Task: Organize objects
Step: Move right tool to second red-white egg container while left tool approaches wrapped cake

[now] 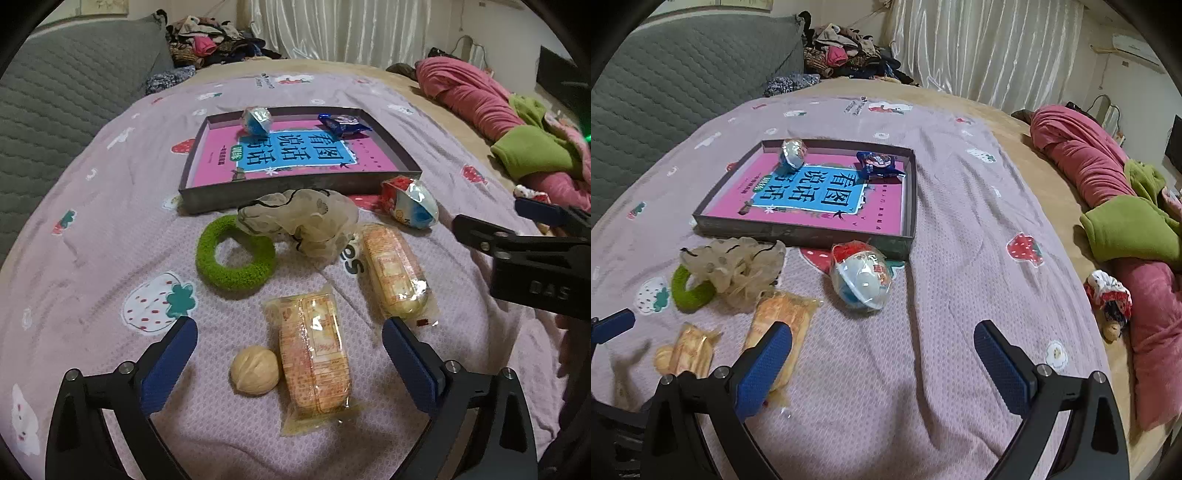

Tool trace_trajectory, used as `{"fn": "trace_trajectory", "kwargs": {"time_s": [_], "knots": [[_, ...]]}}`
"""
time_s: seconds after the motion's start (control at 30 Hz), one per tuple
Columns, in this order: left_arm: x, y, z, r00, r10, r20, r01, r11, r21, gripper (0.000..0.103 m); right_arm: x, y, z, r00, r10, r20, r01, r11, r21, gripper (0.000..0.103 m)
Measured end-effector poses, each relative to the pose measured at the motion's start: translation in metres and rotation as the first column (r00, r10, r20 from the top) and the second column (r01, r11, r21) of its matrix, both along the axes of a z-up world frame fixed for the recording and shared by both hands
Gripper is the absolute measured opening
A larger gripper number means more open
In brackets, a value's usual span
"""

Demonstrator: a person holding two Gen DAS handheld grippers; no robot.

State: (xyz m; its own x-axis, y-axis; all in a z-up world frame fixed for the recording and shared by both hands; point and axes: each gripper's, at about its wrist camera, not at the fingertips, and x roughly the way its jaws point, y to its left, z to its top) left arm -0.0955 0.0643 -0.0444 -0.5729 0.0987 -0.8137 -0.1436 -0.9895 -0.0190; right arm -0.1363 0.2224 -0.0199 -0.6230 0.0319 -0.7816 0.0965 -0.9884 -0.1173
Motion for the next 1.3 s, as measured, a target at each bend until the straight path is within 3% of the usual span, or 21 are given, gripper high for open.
{"fn": "trace_trajectory", "kwargs": {"time_s": [0.43, 0.87, 1.23, 1.3], "knots": [[-0.009, 0.006, -0.006, 1.0, -0.021, 0.023, 0.021, 1.0, 0.01, 0.098, -0.048, -0.007, -0.028, 0.999, 0.016, 0.047, -0.02, 0.997, 0.068, 0.1], [-0.015, 0.012, -0.017, 0.997, -0.038, 0.064, 0.036, 0.999, 0.024, 0.08, -0.079, -0.007, -0.047, 0.996, 0.023, 0.083, -0.026, 0.999, 0.045, 0.1], [-0.019, 0.017, -0.026, 0.995, -0.047, 0.085, 0.044, 0.998, 0.032, 0.073, -0.092, -0.006, -0.059, 0.995, 0.022, 0.1, -0.025, 0.999, 0.033, 0.099], [-0.02, 0.015, -0.027, 0.995, -0.045, 0.087, 0.042, 0.998, 0.038, 0.064, -0.093, -0.006, -0.06, 0.995, 0.022, 0.099, -0.025, 0.999, 0.024, 0.099]]}}
